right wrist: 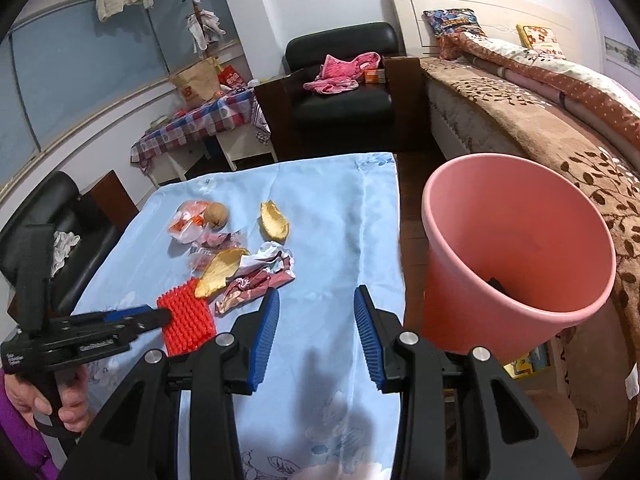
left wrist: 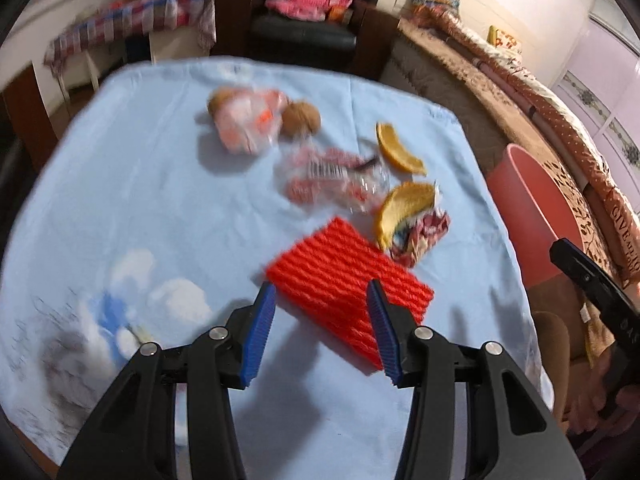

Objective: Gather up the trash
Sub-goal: 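Grasp the red foam net with the left gripper while the right gripper grasps the pink-silver wrapper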

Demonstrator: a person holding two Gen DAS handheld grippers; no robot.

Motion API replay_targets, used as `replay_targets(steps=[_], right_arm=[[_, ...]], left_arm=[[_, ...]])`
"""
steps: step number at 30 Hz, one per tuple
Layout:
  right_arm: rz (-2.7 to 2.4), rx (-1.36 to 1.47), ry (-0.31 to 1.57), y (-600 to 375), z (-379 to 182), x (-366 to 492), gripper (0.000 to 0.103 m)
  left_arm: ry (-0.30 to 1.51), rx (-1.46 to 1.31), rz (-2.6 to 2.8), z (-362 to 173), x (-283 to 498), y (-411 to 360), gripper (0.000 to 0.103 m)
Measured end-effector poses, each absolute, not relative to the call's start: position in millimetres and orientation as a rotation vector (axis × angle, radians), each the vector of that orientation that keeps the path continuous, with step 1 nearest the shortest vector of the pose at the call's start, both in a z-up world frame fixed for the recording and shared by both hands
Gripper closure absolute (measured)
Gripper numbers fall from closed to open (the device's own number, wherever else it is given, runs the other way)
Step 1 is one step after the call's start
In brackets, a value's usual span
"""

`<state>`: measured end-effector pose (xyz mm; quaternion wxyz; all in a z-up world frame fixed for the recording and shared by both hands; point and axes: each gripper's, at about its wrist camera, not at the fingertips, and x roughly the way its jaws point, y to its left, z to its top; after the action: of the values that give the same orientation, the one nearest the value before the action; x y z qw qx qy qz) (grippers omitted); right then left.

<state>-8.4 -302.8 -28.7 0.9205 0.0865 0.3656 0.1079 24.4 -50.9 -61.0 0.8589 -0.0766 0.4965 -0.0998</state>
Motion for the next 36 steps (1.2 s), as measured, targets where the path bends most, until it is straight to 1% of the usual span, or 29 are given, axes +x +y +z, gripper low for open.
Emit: replay_targets(steps=[5,7,8,9,10,12,13,16,28,34,35,36], right_arm=[[0.228,0.189,0.760,-306.5,-33.2,-7.6,0.065],[0.230,0.193,0.763,-306.6,-34.5,-8.1,0.065],[0.231,0.193,0.764,-306.8,-35.1,-8.0,0.065],[0.232,0.192,0.765,-306.6,-35.3,-8.0,0.065],[0.234,0.192,0.765,-306.6,-35.2,-7.4,0.065],[0.237,0.189,0.765,-305.2,-35.6,-7.4,0.065],[0.238,0.189,0.766,-304.9,-36.0,-7.1,0.065],[0.249,0.185,0.775,-300.6,-38.1,-6.0,0.065],[0.349,0.188,0.822,-257.1,-38.2,22.9,0.065],[0.317,0.292,0.923,-242.7,-56.2,49.8,0.065],[0.315,0.318,0.942,-240.9,-60.0,53.9,0.062],[0.302,0.333,0.956,-238.6,-63.6,57.2,0.057]], left_arm=[[1.076,-0.200,-0.188,-67.1,29.8,-58.2,0.056],[1.055,-0.205,-0.180,-65.6,30.9,-62.4,0.056],[1.040,-0.185,-0.179,-65.0,30.0,-65.6,0.058],[1.024,-0.166,-0.178,-64.2,28.9,-68.6,0.063],[1.016,-0.149,-0.180,-63.9,27.9,-70.8,0.074],[1.013,-0.141,-0.184,-64.0,30.1,-72.5,0.081],[1.010,-0.145,-0.182,-63.8,30.3,-71.0,0.088],[0.993,-0.160,-0.178,-60.0,29.7,-64.9,0.092],[0.899,-0.231,-0.189,-37.2,20.4,-28.7,0.092],[0.884,-0.254,-0.203,-37.1,18.5,-14.2,0.093],[0.884,-0.258,-0.206,-37.7,18.0,-12.1,0.093],[0.885,-0.262,-0.209,-38.8,17.4,-9.5,0.093]])
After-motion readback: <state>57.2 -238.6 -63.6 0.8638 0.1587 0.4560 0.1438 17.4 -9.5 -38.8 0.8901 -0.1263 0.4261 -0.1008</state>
